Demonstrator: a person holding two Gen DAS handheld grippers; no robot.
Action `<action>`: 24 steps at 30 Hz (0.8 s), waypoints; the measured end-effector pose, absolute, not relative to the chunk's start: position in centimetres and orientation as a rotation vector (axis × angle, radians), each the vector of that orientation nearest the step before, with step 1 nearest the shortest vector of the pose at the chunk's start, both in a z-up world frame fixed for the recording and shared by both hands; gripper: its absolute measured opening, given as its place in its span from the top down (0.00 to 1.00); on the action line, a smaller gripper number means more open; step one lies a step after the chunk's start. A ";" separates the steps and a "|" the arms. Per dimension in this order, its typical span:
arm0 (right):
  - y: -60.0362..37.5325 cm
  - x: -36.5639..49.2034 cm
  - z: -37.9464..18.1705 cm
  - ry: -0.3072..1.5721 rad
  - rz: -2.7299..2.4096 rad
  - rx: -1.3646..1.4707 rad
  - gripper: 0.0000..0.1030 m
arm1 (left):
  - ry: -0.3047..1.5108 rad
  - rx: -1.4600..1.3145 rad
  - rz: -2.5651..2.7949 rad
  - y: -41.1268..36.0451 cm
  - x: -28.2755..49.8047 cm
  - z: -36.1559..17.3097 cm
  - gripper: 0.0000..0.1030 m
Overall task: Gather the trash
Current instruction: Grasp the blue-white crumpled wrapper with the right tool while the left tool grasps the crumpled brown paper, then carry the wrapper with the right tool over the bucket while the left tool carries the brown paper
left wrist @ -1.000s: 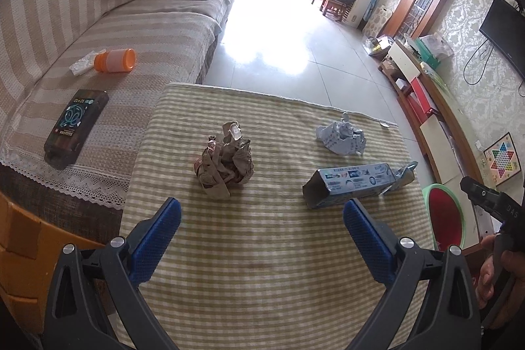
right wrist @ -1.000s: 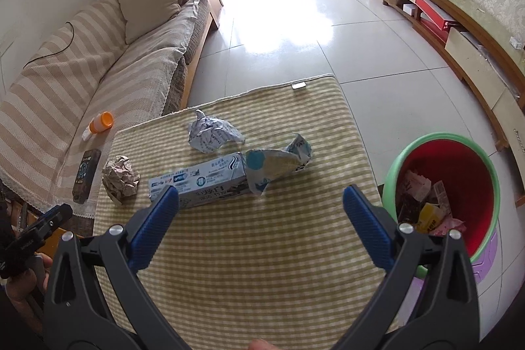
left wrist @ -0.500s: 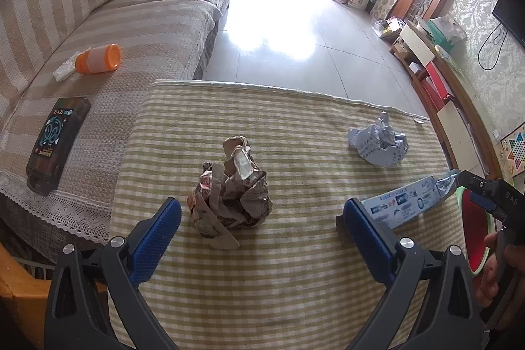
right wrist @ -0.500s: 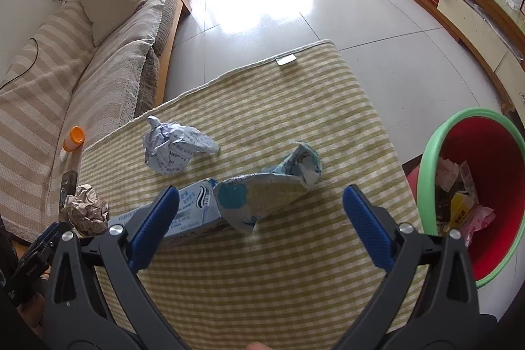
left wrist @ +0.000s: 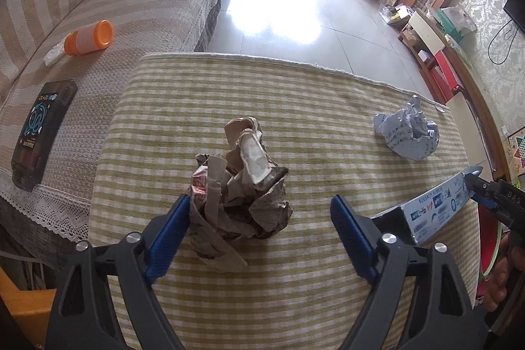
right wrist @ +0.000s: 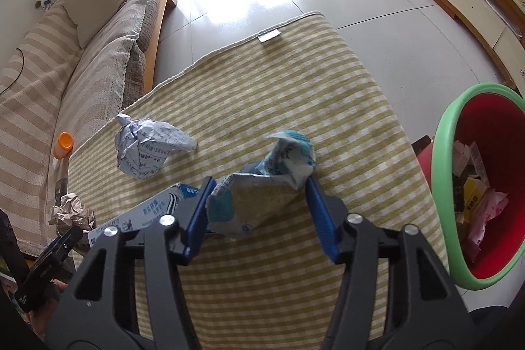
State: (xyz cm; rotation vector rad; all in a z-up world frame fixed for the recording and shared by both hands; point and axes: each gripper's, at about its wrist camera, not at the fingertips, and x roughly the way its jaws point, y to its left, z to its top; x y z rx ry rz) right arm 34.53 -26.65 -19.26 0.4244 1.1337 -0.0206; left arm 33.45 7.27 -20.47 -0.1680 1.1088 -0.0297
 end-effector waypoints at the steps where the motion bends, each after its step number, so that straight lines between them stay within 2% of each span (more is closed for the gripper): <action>1: -26.8 34.5 -19.3 1.136 -0.019 0.429 0.55 | 1.112 -0.155 -0.023 7.2 33.4 -20.6 0.35; 2: -26.8 34.4 -19.3 1.139 -0.015 0.433 0.59 | 1.115 -0.142 -0.015 7.2 33.4 -20.7 0.43; 4: -26.8 34.5 -19.4 1.140 -0.013 0.425 0.62 | 1.118 -0.112 0.005 7.4 33.4 -20.9 0.52; 7: -27.2 34.1 -19.3 1.138 -0.009 0.429 0.70 | 1.115 -0.093 -0.004 7.6 33.2 -20.7 0.59; 8: -27.3 34.0 -19.2 1.135 -0.010 0.426 0.76 | 1.111 -0.085 -0.005 7.5 33.1 -20.5 0.61; 15: -27.7 32.8 -18.5 1.131 0.021 0.423 0.86 | 1.085 -0.090 -0.009 7.7 31.3 -19.3 0.62; 24: -27.7 29.7 -15.1 1.076 0.063 0.416 0.86 | 1.025 -0.093 -0.029 7.0 27.6 -15.7 0.62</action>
